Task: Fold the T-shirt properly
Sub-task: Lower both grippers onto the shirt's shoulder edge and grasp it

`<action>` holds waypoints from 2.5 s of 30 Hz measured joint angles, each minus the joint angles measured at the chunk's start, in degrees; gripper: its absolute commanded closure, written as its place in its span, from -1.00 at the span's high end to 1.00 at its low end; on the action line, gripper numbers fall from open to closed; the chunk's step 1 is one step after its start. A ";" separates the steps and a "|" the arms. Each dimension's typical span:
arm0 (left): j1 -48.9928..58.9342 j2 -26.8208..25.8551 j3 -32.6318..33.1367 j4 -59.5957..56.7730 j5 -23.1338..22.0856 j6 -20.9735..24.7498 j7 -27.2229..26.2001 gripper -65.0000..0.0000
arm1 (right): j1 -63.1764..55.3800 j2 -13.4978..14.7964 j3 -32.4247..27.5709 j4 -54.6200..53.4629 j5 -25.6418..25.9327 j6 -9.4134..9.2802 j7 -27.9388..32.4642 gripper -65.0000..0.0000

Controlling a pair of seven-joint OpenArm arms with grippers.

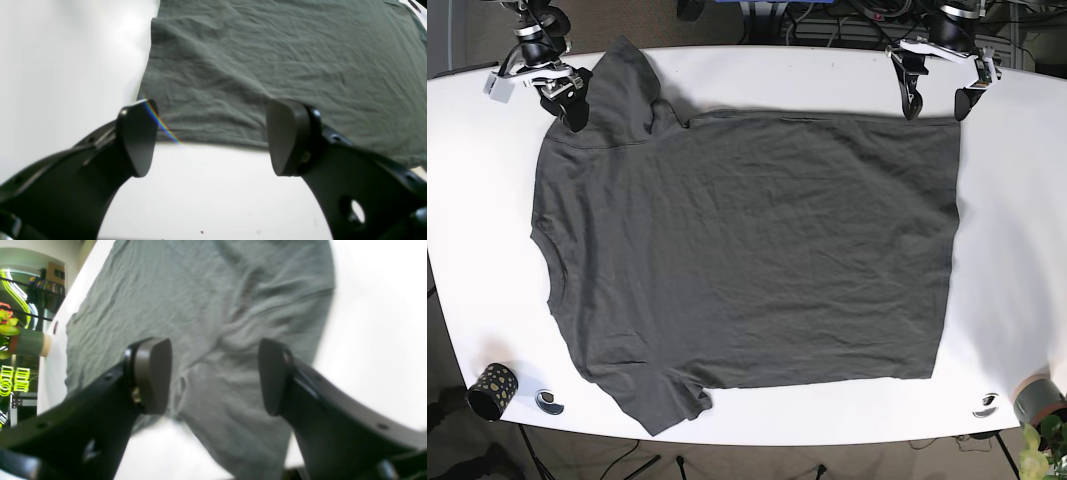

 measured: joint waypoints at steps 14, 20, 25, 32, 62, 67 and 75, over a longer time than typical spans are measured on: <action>-2.21 -1.16 -0.13 -3.69 -0.22 -0.02 -0.33 0.45 | -0.17 -0.81 2.43 -7.37 3.65 0.11 -5.25 0.21; -1.95 -1.05 -0.13 -4.15 -0.20 -0.02 0.00 0.45 | 0.09 -3.02 2.12 -10.69 3.50 0.02 -8.33 0.21; -2.05 -1.03 -0.13 -4.15 -0.22 0.15 -0.02 0.45 | 0.04 -2.49 -0.39 -10.86 3.58 0.22 -6.91 0.21; -2.10 -0.87 -2.78 -4.15 -0.20 0.07 -0.04 0.45 | 1.60 -2.67 -5.57 -10.64 4.04 1.07 -6.93 0.21; -15.21 -0.15 -23.12 -8.44 -19.19 -9.35 37.33 0.46 | 3.63 -2.82 -6.03 -9.90 3.54 -0.13 -8.07 -1.00; -17.40 0.35 -23.06 -12.13 -18.58 -9.86 40.79 0.46 | 3.34 -2.82 -6.03 -8.76 3.54 -0.22 -8.09 -1.00; -19.12 0.17 -21.55 -14.23 -18.56 -11.54 42.69 0.45 | 3.30 -2.80 -6.03 -8.41 3.54 -0.20 -8.09 -1.00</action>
